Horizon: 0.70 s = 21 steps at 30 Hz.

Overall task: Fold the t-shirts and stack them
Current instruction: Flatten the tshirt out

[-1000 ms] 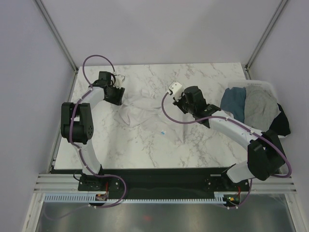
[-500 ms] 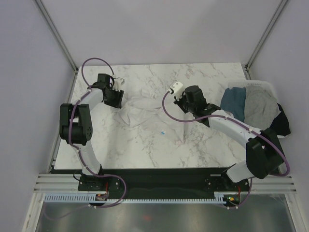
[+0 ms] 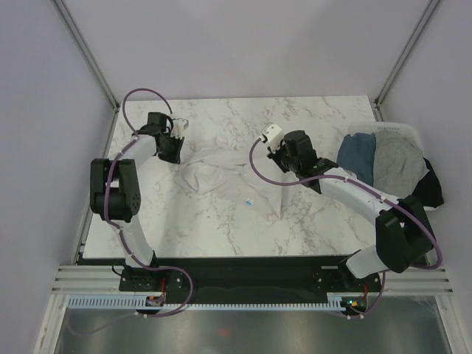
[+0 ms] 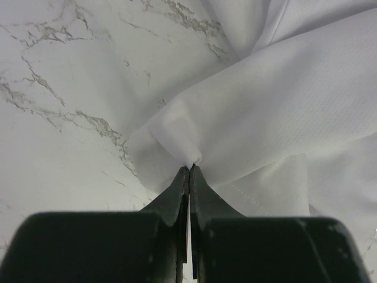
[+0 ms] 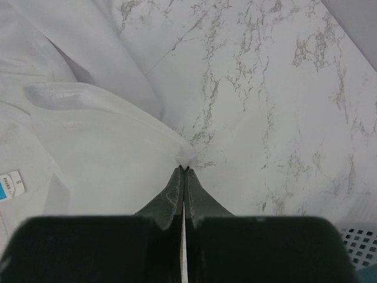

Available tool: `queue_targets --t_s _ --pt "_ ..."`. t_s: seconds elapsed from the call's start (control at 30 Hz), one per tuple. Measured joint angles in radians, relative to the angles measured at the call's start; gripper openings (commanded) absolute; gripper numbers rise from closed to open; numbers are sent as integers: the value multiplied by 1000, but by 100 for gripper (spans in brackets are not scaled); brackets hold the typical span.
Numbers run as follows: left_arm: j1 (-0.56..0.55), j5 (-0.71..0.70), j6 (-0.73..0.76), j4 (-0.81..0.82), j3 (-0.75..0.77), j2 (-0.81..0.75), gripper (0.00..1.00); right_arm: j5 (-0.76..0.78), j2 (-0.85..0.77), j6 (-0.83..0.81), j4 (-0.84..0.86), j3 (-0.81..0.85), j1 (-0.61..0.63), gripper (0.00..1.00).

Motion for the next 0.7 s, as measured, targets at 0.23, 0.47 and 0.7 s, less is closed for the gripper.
queue_targets --t_s 0.23,0.47,0.7 --pt "0 -6 0 -36 -16 -149 2 37 -34 -10 -3 -5 -27 0" --pt "0 -11 2 -38 30 -498 2 76 -85 -1 -30 145 -203 0" --pt "0 -34 2 -37 101 -616 2 75 -140 92 -54 335 -351 0"
